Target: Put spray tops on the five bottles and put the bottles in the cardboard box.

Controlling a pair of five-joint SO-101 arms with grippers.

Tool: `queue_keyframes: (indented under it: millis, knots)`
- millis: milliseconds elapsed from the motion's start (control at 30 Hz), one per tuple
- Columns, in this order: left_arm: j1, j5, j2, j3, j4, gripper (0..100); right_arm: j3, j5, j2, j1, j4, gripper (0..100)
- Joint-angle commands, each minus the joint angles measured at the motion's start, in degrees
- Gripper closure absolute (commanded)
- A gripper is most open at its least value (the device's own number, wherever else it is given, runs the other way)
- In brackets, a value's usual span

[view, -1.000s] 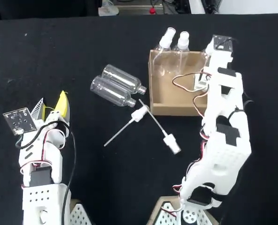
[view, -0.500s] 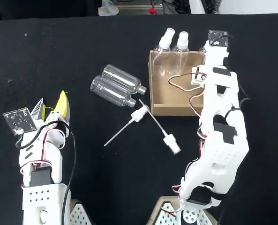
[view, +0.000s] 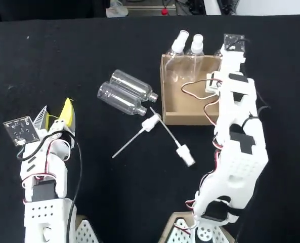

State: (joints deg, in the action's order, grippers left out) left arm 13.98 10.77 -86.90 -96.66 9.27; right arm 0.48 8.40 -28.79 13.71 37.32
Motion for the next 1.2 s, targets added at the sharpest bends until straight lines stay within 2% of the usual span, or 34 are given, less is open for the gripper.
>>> queue_keyframes:
  millis: [0,533,1167]
  knots:
    - [0.3,0.2,-0.2,-1.2,-1.3,78,-1.4,-0.1,0.9,-0.9,-3.8,96.3]
    - [0.3,0.2,-0.2,-1.2,-1.3,78,-1.3,-0.1,1.4,-1.8,-3.9,96.3]
    - [0.4,0.2,0.1,-1.2,-1.3,78,-1.4,-0.2,9.6,-2.8,15.6,96.3]
